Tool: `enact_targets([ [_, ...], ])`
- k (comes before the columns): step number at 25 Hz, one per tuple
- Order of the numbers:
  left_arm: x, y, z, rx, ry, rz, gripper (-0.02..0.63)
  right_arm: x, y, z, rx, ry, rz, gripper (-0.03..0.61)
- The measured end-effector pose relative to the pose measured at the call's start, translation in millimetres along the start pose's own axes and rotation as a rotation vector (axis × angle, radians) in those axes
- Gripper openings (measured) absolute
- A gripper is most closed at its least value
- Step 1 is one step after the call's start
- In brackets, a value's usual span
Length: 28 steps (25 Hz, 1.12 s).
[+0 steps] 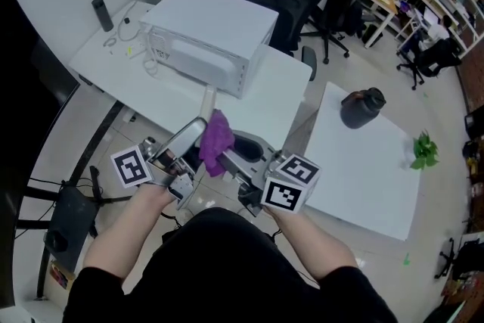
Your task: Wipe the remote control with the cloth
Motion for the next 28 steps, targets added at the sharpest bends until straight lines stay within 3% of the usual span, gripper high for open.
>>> enact_targets([
  [4,25.6,8.1,-1.1,0.001,-0.013,0.117,0.253,-17.8,7.9,-9.4,0.039,0.018,-0.042,0.124],
  [7,41.7,19.9,8.6,-0.041,-0.079,0.216,0.253,-37.5,13.4,-17.1,0.072,0.044,-0.084,0.124],
  [11,52.3,26.7,22.1,-0.117,-0.173,0.272,0.252,-55.1,24.7,-22.8,0.127,0.102,-0.115,0.124],
  [14,52.5,33.1,50.6,-0.260,-0.372,0.330,0.253,-54.2,36.5,-34.0,0.255,0.244,-0.093,0.124],
  [18,64.0,53.7,123.0,-0.533,-0.779,0.544,0.253,-32.9,50.6,-52.3,0.432,0.428,0.007,0.124],
  [20,73.8,64.7,163.1,-0.640,-0.866,0.627,0.252,-20.1,55.8,-57.9,0.471,0.444,0.048,0.124],
  [24,92.8,79.9,235.2,-0.789,-0.896,0.737,0.252,2.3,60.7,-61.9,0.491,0.422,0.115,0.124],
  [28,110.3,82.4,284.2,-0.888,-0.850,0.818,0.253,19.9,74.8,-76.8,0.520,0.410,0.151,0.124],
])
Point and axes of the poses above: the fingertips, and each gripper's own axes: y backward along the fingers, z to its left, x out of its underside, the point moved 2 cm from there along y, backward along the fingers, and after that the axes turned 9 degrees about -y, right-handed, at the moved point
